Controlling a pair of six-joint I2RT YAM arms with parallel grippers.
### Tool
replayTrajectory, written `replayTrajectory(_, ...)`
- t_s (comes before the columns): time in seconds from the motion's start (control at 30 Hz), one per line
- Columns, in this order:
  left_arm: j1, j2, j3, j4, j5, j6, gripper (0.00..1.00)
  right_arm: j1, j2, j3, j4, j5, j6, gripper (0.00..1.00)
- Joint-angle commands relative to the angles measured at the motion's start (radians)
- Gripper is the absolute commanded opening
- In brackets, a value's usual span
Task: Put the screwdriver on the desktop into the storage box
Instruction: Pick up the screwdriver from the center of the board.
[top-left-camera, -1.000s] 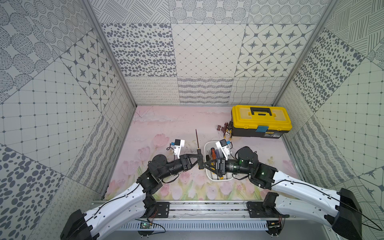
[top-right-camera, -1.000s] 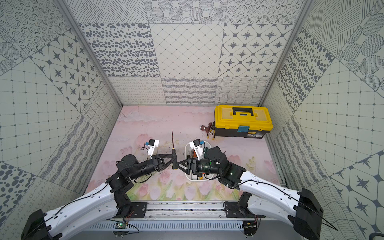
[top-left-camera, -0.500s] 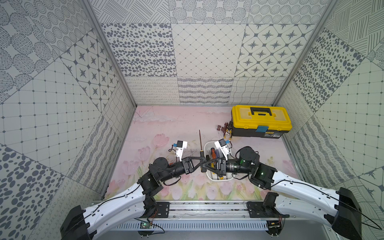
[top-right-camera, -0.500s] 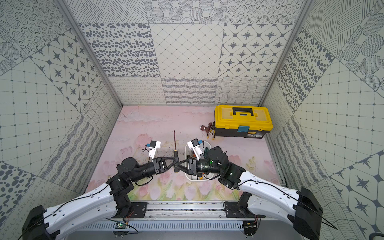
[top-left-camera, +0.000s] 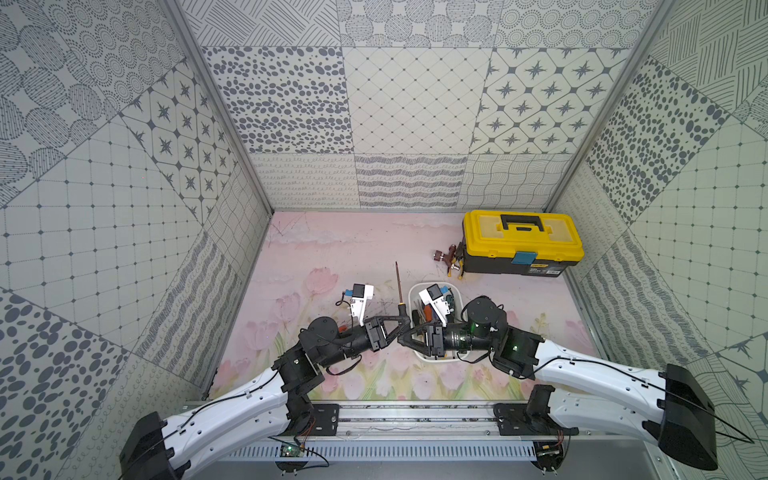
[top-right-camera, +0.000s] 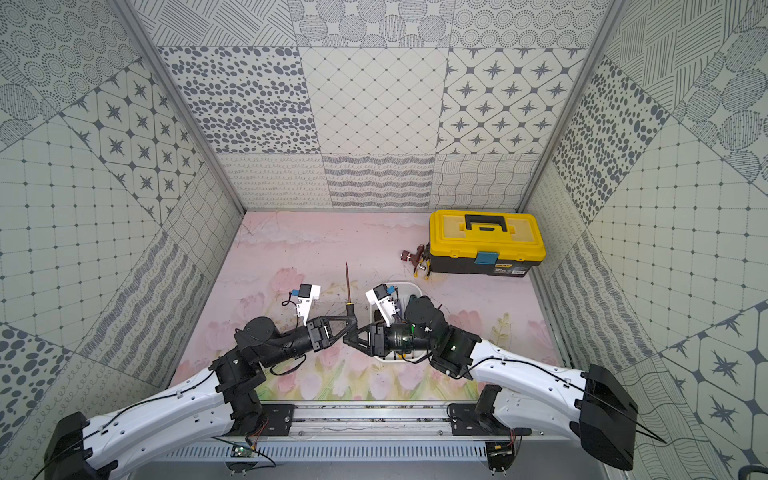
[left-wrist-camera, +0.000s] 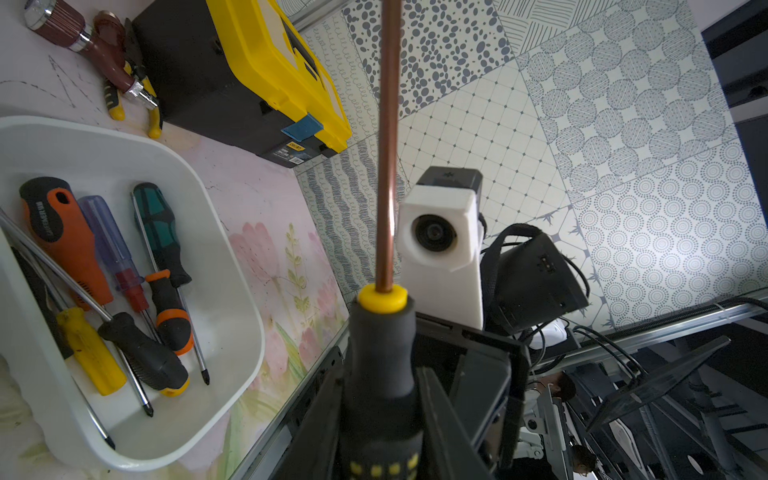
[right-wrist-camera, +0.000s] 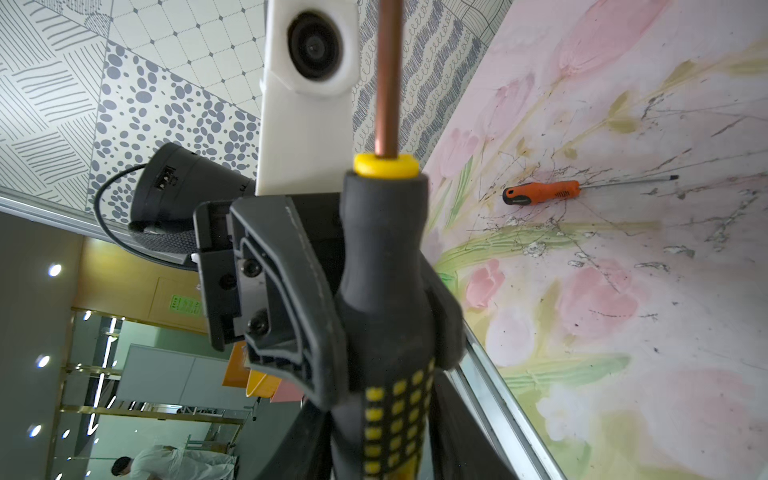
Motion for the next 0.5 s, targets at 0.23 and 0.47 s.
replayTrajectory(0.23, -0.008, -0.019, 0.109, -0.223, -0.126, 0.143, 0.45, 0.007, -0.032, 0.066, -0.224, 0.135, -0.093, 0.03)
replayTrajectory(0.47, -0.006, 0.157, 0.338, -0.597, -0.203, 0.273, 0.78, 0.065, 0.029, 0.165, -0.505, 0.335, -0.176, 0.0)
